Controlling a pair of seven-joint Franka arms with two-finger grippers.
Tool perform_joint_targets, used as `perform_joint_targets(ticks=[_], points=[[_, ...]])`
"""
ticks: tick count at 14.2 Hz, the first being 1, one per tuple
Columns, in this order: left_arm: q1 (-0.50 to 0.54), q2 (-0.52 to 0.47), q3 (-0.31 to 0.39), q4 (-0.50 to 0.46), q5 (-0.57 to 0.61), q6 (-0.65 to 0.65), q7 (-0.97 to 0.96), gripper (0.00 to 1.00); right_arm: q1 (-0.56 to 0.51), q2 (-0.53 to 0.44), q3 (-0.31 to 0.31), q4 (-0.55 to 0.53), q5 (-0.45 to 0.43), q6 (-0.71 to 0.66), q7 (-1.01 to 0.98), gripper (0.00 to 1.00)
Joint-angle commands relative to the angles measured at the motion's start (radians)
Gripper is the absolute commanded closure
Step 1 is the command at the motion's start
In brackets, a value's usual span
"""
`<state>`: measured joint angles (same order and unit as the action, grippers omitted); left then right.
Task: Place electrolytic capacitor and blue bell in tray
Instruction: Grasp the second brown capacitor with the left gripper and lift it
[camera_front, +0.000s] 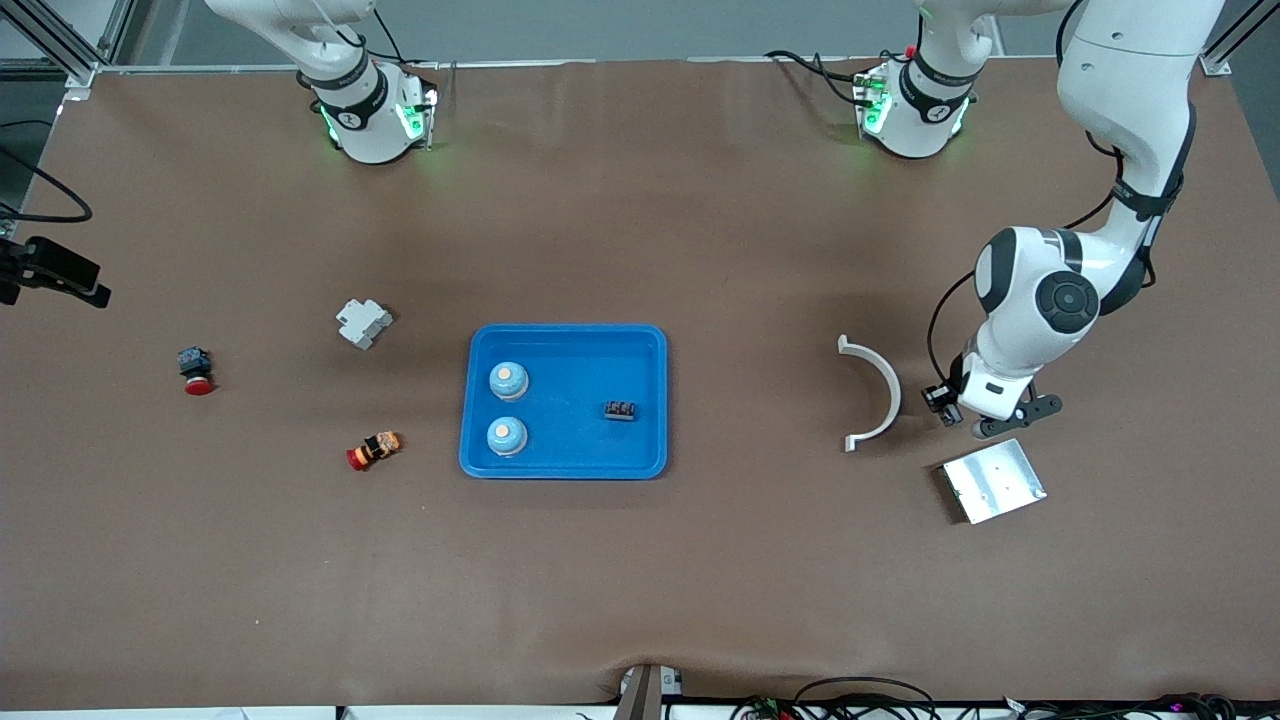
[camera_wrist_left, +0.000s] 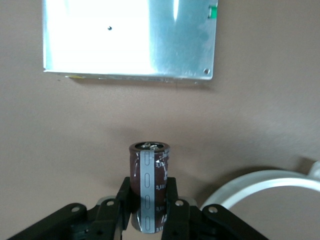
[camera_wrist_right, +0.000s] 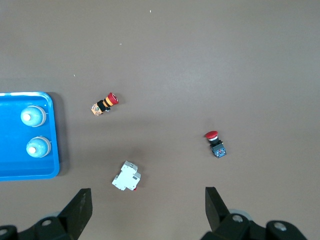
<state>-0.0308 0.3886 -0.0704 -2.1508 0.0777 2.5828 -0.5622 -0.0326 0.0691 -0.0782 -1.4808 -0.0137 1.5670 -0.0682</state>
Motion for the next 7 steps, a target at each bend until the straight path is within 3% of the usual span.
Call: perform_joint_targets(ticks=[1,4,7], points=[[0.008,-0.056,-0.064,0.064,-0.012,-0.126,-0.127,1.0,-0.006,-0.011,0.0,0.016,0.017,-0.013,-0.004,0.0],[0.005,-0.065,-0.123,0.184,-0.024,-0.266,-0.275,1.0,0.002,-0.012,0.005,0.027,0.006,-0.03,-0.005,0.0],[-0.009,-0.054,-0.182,0.258,-0.023,-0.325,-0.512,1.0,-0.007,-0.009,0.002,0.028,0.017,-0.032,-0.004,0.0]])
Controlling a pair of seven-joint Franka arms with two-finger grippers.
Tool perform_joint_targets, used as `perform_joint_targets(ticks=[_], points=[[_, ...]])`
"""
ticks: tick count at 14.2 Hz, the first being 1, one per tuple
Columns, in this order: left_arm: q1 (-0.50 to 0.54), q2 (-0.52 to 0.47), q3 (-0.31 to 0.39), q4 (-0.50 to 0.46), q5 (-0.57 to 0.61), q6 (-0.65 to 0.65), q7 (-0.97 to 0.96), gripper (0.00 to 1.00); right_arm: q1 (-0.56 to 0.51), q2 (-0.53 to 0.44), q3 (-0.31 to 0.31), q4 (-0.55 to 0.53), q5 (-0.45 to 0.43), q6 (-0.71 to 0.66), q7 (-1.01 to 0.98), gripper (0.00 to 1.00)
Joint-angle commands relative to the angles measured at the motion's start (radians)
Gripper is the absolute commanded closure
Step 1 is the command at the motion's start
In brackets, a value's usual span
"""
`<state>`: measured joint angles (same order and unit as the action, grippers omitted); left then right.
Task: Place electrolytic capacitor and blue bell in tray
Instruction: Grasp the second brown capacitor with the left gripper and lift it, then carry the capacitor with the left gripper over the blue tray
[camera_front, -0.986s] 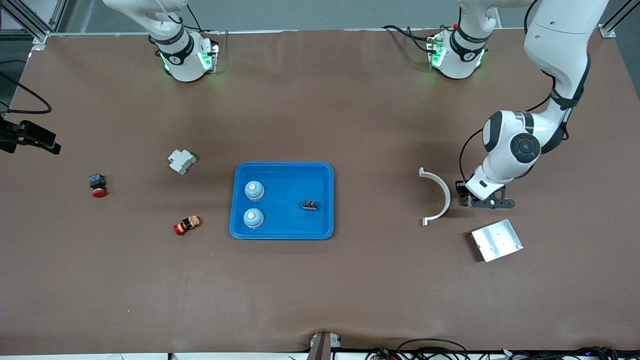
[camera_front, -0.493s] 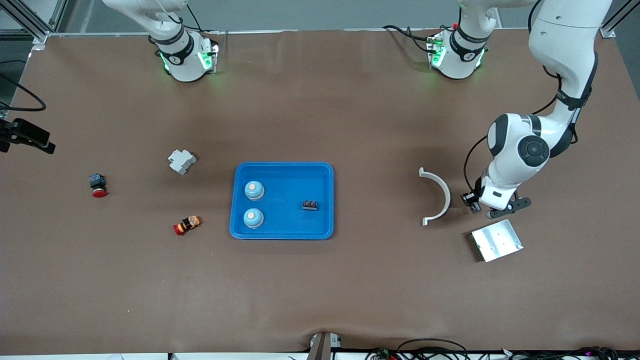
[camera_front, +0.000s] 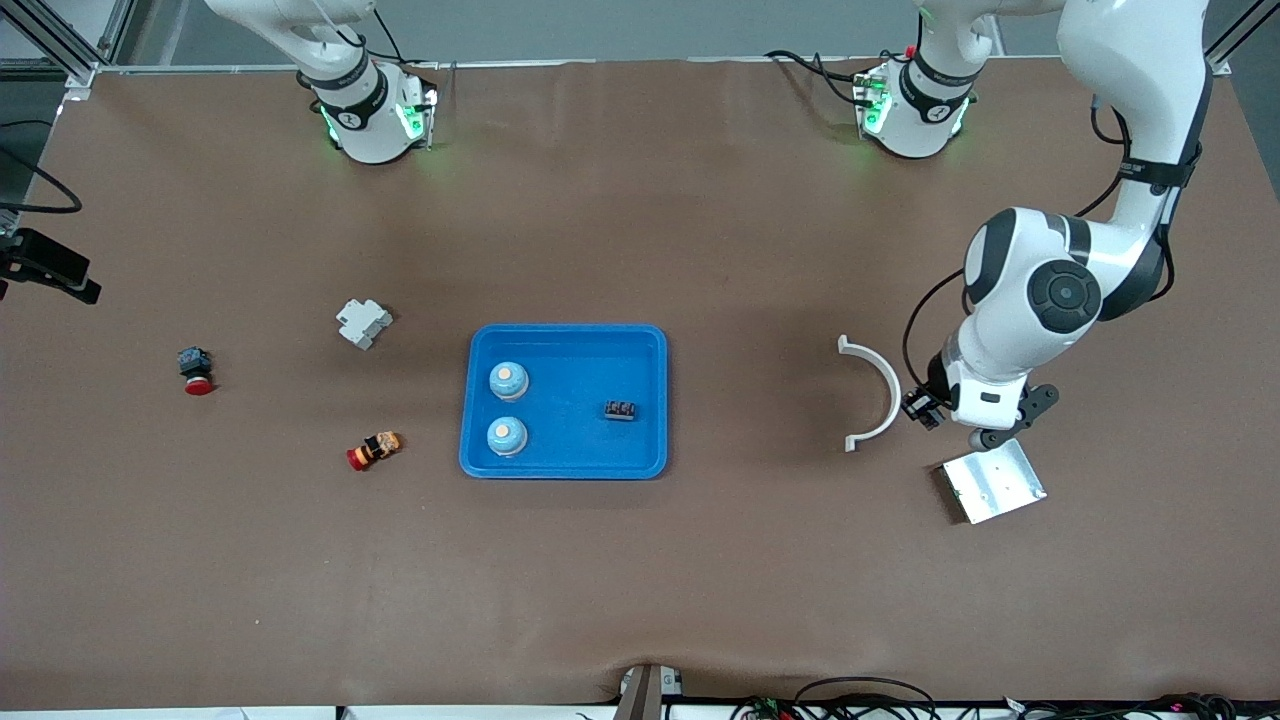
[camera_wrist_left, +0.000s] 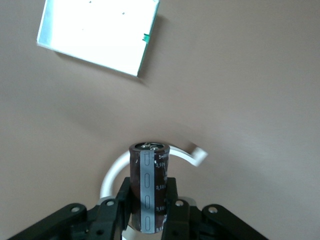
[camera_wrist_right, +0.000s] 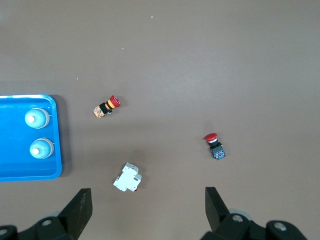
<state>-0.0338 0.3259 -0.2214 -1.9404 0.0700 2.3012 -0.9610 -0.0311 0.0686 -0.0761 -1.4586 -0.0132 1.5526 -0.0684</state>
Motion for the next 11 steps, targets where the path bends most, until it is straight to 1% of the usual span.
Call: perform_joint_targets(ticks=[1,3,4,5,8,9,11], points=[[-0.021,0.01,-0.038,0.067,-0.013,-0.048,-0.174,1.0,-0.01,-0.007,-0.002,0.007,0.018,-0.014,-0.005,0.0],[-0.069,0.031,-0.038,0.122,-0.013,-0.066,-0.308,1.0,-0.01,-0.004,-0.002,0.009,0.018,-0.005,-0.004,0.0],[-0.102,0.06,-0.038,0.18,-0.013,-0.092,-0.385,1.0,-0.012,-0.003,-0.001,0.009,0.021,-0.003,-0.001,0.0],[-0.144,0.099,-0.036,0.242,-0.007,-0.129,-0.478,1.0,-0.01,-0.003,-0.001,0.009,0.03,-0.003,0.001,0.0],[-0.268,0.247,-0.024,0.484,0.022,-0.28,-0.745,1.0,-0.012,-0.003,-0.002,0.007,0.048,-0.014,0.002,0.0],[-0.296,0.289,-0.023,0.538,0.043,-0.311,-0.815,1.0,-0.019,-0.003,-0.002,0.006,0.052,-0.014,0.002,0.0],[-0.331,0.332,-0.021,0.59,0.066,-0.319,-0.942,1.0,-0.029,-0.003,-0.004,0.007,0.068,-0.012,0.002,0.0]])
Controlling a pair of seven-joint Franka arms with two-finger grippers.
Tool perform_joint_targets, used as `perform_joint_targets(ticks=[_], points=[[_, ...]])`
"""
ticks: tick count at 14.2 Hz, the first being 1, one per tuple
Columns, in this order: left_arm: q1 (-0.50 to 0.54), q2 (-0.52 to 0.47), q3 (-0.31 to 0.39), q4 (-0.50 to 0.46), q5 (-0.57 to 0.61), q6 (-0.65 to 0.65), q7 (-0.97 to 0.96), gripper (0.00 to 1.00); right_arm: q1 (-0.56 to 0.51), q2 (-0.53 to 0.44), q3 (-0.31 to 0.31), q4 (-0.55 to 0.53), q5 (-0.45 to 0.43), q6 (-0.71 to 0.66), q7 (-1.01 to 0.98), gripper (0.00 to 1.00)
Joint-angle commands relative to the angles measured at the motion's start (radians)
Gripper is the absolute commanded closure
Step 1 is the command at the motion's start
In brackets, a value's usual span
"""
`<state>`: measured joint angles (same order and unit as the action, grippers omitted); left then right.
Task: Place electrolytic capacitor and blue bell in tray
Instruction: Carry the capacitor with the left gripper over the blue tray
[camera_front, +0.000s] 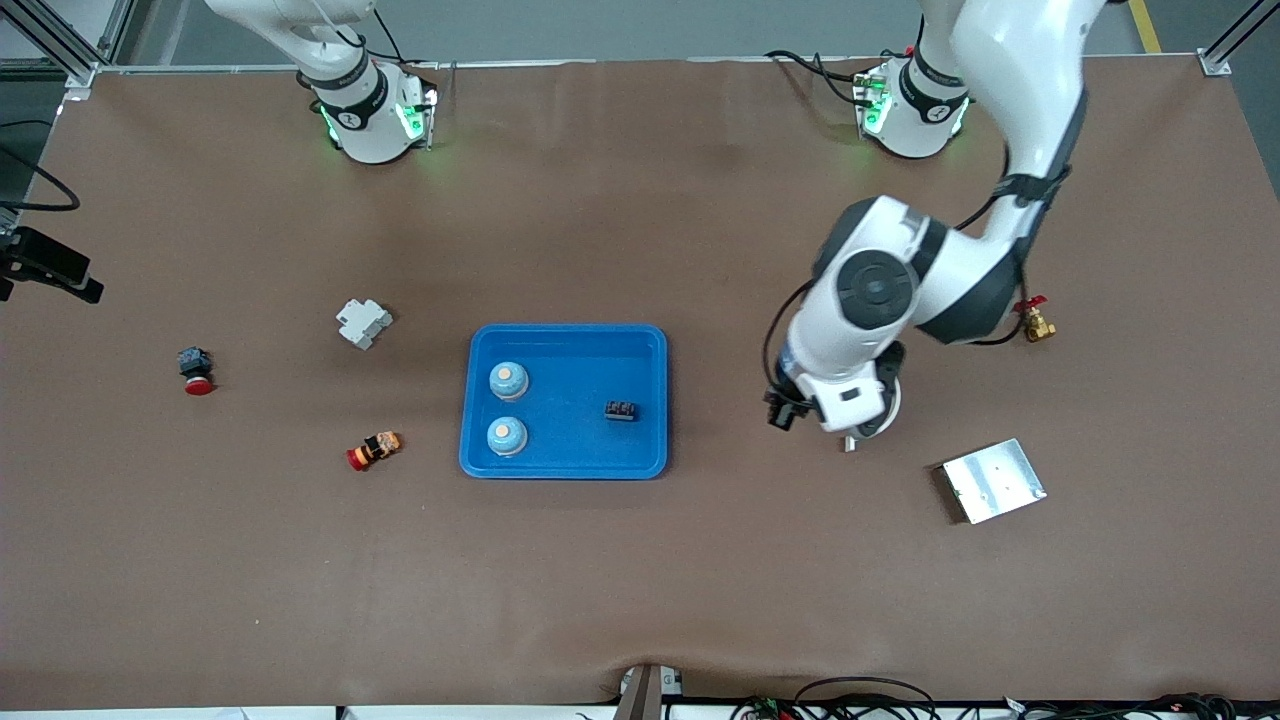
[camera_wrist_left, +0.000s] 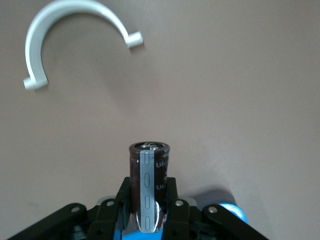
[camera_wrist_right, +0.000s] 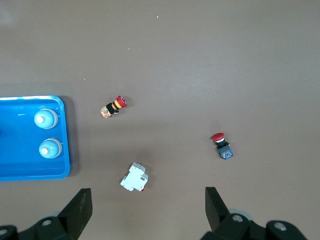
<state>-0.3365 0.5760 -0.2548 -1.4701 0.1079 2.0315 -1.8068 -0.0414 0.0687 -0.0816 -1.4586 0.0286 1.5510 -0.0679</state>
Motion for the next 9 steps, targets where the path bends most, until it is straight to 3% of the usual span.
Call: perform_joint_targets(ticks=[1,3,5,9], points=[[-0.048,0.106,0.026,0.161,0.027,-0.05,-0.152,1.0,-0.02,-0.001,0.002,0.007,0.027,-0.012,0.002,0.0],[-0.122,0.162,0.087,0.244,0.022,-0.048,-0.279,1.0,-0.018,-0.001,0.002,0.007,0.027,-0.011,0.002,0.0],[-0.202,0.198,0.15,0.269,0.021,-0.036,-0.368,1.0,-0.014,-0.001,0.003,0.007,0.027,-0.012,0.003,0.0],[-0.277,0.228,0.169,0.264,0.021,0.004,-0.543,1.0,-0.018,-0.001,0.003,0.004,0.027,-0.014,0.003,0.0]])
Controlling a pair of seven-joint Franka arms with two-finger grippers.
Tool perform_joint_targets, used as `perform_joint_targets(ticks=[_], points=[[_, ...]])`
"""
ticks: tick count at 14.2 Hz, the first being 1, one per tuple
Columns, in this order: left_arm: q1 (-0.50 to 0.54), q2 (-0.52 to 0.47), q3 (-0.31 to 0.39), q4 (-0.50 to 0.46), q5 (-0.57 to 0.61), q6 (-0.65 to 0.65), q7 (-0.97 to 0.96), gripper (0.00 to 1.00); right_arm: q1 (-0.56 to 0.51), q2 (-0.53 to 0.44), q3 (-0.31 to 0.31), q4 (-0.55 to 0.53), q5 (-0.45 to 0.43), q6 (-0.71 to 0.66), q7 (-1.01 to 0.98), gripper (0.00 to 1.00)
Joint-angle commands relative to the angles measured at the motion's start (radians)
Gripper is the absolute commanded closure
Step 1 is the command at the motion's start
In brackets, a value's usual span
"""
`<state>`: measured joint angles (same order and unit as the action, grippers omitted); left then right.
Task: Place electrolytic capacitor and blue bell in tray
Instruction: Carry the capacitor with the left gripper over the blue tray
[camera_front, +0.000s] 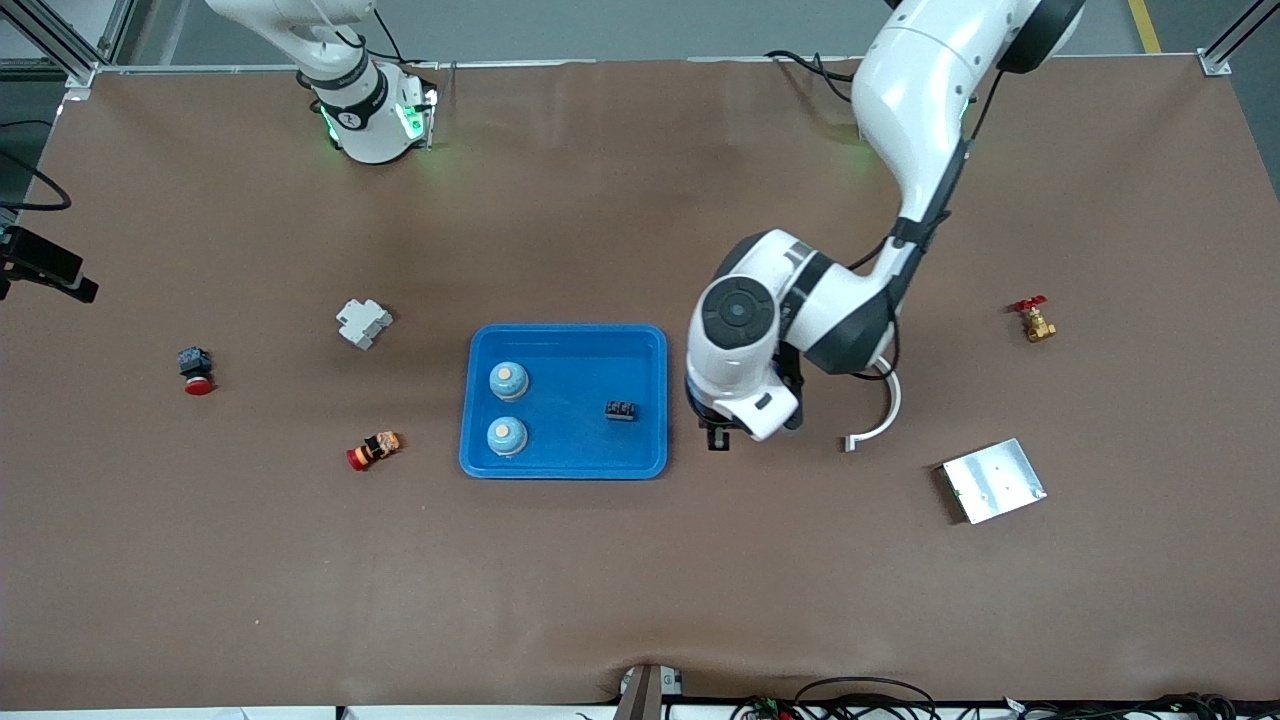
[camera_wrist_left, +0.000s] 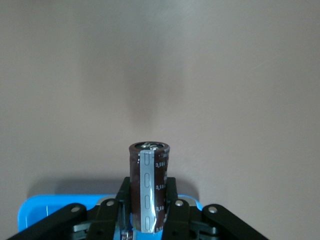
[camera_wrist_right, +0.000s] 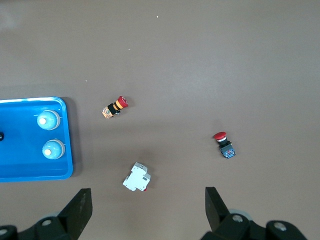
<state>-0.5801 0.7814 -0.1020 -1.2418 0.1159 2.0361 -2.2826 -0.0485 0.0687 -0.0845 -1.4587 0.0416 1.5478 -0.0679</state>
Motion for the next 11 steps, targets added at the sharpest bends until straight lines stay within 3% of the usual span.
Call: perform_joint_targets(ticks=[1,11], points=[[-0.052,0.027,0.016,0.032,0.014,0.0,-0.107,1.0,-0.01,-0.001,0.006,0.004,0.014,-0.011,0.003,0.0],[-0.178,0.082,0.016,0.032,0.015,0.141,-0.314,1.0,-0.011,-0.003,0.005,0.003,0.014,-0.014,0.003,0.0]])
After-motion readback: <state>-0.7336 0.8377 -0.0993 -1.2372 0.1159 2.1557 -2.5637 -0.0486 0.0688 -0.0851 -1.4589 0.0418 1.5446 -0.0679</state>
